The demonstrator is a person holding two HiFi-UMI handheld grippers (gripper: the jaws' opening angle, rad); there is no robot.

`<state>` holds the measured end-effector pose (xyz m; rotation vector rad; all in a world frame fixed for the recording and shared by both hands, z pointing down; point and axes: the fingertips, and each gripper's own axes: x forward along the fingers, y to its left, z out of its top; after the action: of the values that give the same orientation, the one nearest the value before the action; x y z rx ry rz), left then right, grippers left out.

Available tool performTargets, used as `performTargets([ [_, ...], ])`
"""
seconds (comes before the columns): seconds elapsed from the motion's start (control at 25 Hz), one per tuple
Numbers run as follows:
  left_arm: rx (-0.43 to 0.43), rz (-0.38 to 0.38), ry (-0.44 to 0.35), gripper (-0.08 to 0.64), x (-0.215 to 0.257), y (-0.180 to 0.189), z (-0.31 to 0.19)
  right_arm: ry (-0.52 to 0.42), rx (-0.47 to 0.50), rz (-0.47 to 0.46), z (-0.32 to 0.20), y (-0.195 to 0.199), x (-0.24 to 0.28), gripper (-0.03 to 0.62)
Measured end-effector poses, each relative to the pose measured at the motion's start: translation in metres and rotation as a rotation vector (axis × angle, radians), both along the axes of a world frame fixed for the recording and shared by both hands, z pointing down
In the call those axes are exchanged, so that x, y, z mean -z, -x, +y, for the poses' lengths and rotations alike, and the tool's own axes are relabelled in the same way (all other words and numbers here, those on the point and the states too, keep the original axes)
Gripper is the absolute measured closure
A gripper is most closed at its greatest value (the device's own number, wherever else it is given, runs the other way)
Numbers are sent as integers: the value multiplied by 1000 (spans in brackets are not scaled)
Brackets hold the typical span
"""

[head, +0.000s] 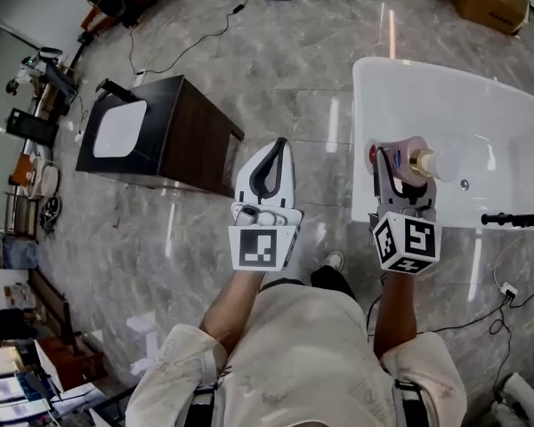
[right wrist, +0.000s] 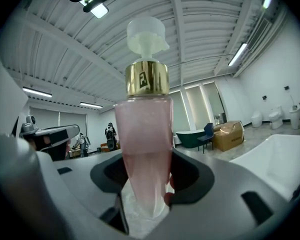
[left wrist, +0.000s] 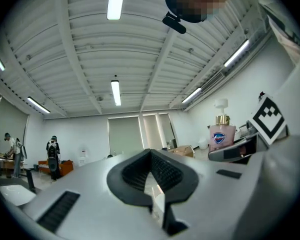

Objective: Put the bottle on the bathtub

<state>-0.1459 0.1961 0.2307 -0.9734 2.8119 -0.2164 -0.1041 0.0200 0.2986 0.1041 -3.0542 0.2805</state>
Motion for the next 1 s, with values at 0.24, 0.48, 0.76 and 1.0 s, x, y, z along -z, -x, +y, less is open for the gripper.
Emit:
performTargets([
  [0.24, -132, 19, 1, 557, -9, 3, -58, 8, -118, 19, -42, -19, -11, 380],
  [0.48, -281, 55, 9, 557, -32, -2, -106, 1, -264, 48, -77, -49, -25, 379],
  [0.76, -486, 96, 3, 557, -59, 14, -169, -23, -464, 112, -116, -65, -44, 380],
  [1.0, -677, 127, -38, 557, -62, 44, -239, -48, -647, 165, -156, -56, -39, 379],
])
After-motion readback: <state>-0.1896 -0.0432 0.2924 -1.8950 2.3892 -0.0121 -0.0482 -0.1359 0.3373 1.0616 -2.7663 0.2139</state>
